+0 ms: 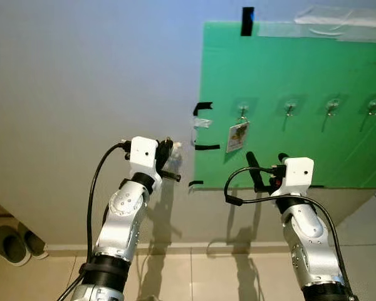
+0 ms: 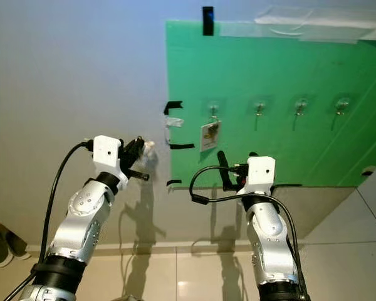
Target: Hang keys on a hook
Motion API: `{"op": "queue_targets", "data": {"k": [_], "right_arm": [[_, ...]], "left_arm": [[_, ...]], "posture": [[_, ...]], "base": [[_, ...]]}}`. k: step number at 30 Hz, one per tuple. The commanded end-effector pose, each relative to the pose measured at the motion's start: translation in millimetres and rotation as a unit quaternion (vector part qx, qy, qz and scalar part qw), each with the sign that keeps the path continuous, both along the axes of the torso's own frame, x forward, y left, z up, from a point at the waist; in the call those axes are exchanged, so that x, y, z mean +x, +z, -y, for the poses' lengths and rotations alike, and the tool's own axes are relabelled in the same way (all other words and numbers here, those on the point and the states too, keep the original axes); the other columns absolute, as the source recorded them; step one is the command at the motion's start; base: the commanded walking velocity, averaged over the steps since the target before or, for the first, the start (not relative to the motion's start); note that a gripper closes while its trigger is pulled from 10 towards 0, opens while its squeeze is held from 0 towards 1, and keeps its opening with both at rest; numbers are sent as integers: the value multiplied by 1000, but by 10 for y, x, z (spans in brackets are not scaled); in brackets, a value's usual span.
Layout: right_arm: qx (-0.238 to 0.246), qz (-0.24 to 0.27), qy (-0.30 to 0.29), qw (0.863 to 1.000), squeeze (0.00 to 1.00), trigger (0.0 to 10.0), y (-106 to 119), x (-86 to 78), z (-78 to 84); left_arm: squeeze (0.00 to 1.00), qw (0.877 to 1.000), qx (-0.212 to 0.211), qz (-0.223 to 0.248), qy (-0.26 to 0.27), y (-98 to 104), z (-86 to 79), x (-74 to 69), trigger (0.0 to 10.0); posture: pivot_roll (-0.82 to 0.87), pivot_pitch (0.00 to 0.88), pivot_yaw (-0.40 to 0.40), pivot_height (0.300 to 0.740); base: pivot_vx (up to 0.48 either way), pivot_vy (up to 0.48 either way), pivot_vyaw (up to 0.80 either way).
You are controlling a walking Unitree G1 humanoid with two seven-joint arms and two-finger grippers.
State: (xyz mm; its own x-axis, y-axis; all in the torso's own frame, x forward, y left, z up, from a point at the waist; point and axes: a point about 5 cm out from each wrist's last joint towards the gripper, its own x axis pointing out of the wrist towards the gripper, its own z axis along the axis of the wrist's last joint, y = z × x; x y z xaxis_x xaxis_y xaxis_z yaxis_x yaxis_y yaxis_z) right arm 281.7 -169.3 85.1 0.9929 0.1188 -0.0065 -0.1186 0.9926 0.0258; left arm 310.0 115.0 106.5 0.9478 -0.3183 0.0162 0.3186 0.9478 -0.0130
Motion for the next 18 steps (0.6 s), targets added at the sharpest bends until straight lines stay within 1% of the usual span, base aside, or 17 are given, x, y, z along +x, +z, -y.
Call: {"op": "queue_targets", "data": {"k": [1,5,9,13,18], "right_arm": [[2,-7,-9,1000,0,10000,-12,-6,60],[1,-8,-8,1000,0,10000,-18,-5,61],[-1,-12,-3,1000,0,10000,-35,-5,56],[-1,-14,0,1000,0,10000,-36,-3,57],[-3,-15,4,1000,0,10000,-31,9,65]], "left_arm": [[0,1000,1,16,-5,62,18,-9,10000],[0,1000,0,16,-5,63,25,-24,10000],[0,1000,-2,19,-9,74,70,-87,10000],[0,1000,-1,20,-10,70,72,-99,10000],[0,1000,-5,16,-8,68,60,-82,10000]], "posture": [[-61,0,36,740],[-61,0,37,740],[-59,0,33,740],[-57,0,30,740],[-59,0,23,740]], "base": [[0,-472,0],[0,-472,0],[0,-472,0],[0,-472,0],[0,-472,0]]}}
